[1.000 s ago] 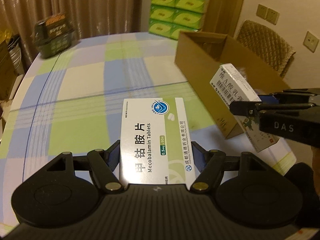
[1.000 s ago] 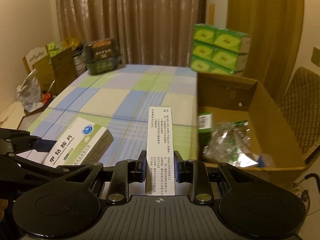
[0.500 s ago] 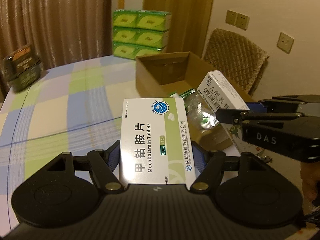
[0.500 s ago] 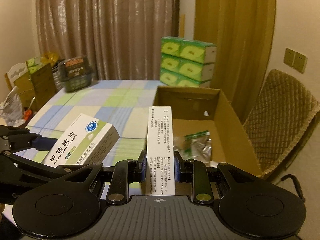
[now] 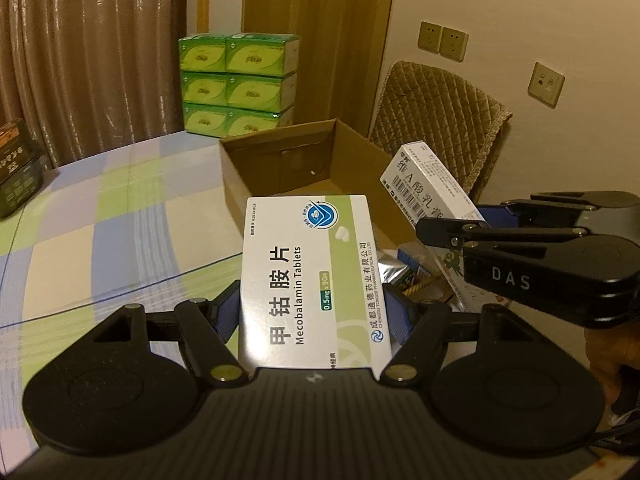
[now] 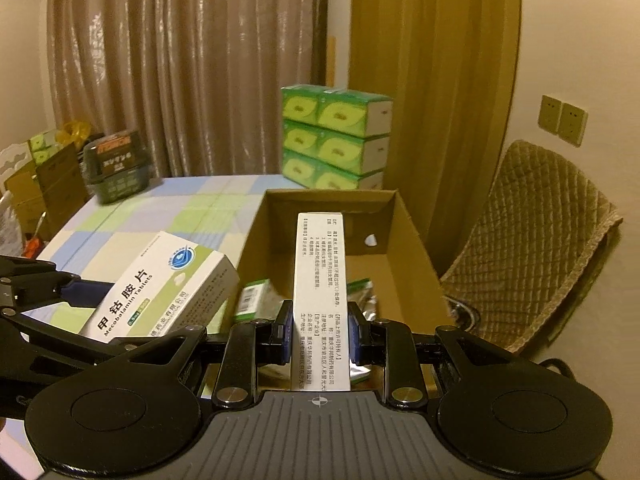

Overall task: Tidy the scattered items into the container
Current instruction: 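Carry both medicine boxes over the cardboard box with both tools, then lower both held medicine boxes into the cardboard box, then open the left tool to drop the Mecobalamin box while the right tool drops its box, then withdraw both open tools up and away from the cardboard box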

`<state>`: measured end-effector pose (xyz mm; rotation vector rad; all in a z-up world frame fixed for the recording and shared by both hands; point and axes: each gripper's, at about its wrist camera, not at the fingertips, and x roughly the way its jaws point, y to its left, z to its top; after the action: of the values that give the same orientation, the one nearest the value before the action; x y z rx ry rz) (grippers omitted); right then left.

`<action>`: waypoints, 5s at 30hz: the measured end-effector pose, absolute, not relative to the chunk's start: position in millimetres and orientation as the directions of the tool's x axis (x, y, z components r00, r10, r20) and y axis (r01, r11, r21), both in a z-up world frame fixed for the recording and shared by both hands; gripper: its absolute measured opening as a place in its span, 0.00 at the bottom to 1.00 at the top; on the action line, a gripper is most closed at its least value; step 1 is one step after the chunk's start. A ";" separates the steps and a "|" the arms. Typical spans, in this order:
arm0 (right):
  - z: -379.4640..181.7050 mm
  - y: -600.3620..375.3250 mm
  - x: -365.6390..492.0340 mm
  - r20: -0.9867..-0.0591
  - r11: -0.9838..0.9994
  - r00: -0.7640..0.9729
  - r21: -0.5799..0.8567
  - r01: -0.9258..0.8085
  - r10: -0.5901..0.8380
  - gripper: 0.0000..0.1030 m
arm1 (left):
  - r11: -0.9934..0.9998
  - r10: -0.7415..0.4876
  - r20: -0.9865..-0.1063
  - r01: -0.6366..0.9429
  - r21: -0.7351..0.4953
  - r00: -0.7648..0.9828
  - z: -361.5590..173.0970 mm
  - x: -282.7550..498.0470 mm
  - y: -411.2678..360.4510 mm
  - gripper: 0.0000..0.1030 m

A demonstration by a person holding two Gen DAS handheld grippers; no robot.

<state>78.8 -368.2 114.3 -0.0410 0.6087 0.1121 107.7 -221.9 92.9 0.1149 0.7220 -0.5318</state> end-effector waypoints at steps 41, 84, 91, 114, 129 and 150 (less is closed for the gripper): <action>98.3 -420.0 159.9 -0.588 0.997 0.808 -0.030 -0.071 0.040 0.22 | 0.860 -0.468 -0.650 0.478 -0.179 0.599 81.0 206.6 -280.7 0.65; 68.1 -423.1 223.8 -0.623 0.992 0.782 -0.088 -0.091 0.016 0.22 | 0.894 -0.441 -0.649 0.362 -0.262 0.620 48.0 288.7 -288.2 0.68; 67.6 -418.4 223.9 -0.625 0.991 0.780 -0.084 -0.100 0.026 0.22 | 0.899 -0.433 -0.645 0.356 -0.256 0.630 49.3 288.5 -277.8 0.68; 72.8 -401.0 229.1 -0.625 0.988 0.779 -0.084 -0.128 0.048 0.22 | 0.904 -0.423 -0.644 0.351 -0.246 0.637 53.8 277.3 -254.8 0.68; 80.5 -412.2 239.1 -0.581 0.997 0.811 0.008 -0.083 0.072 0.39 | 0.911 -0.410 -0.634 0.318 -0.261 0.655 58.4 275.3 -238.3 0.68; 103.5 -427.9 132.9 -0.562 0.999 0.826 0.038 -0.025 0.043 0.75 | 0.913 -0.402 -0.640 0.340 -0.225 0.655 69.0 201.9 -221.0 0.95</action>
<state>132.9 -427.9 103.5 0.0298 0.5981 0.0360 201.9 -221.0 69.0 -0.0883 0.7459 -0.4215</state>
